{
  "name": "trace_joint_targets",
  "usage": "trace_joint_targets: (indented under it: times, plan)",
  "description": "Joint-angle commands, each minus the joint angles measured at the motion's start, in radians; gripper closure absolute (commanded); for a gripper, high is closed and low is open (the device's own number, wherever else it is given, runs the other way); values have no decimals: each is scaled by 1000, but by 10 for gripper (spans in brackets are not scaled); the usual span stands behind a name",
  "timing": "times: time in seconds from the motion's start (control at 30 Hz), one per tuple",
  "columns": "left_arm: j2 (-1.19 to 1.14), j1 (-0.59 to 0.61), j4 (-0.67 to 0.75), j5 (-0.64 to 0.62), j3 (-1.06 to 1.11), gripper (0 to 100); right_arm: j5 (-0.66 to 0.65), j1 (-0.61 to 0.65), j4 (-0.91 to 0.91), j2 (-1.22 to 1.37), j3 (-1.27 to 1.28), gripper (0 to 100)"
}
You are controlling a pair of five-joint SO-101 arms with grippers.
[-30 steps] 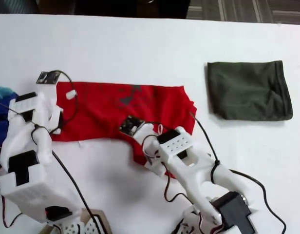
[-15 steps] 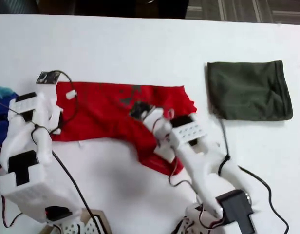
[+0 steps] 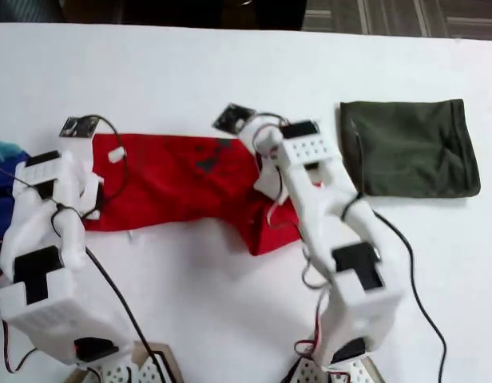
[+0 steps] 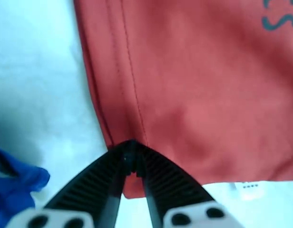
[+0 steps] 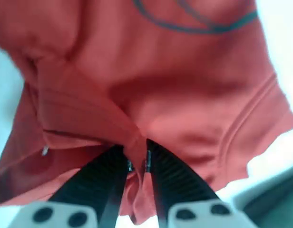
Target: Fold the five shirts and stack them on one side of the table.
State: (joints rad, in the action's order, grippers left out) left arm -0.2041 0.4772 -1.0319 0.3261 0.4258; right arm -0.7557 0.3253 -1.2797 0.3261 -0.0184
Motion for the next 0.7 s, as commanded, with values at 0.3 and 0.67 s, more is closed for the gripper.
trace_joint_targets:
  times: [0.3, 0.67]
  plan:
    - [-2, -12, 23, -6, 4, 974, -3, -104, -272, 504, -829, 976]
    - [-2, -12, 23, -6, 4, 974, 34, -130, -453, 656, -1284, 887]
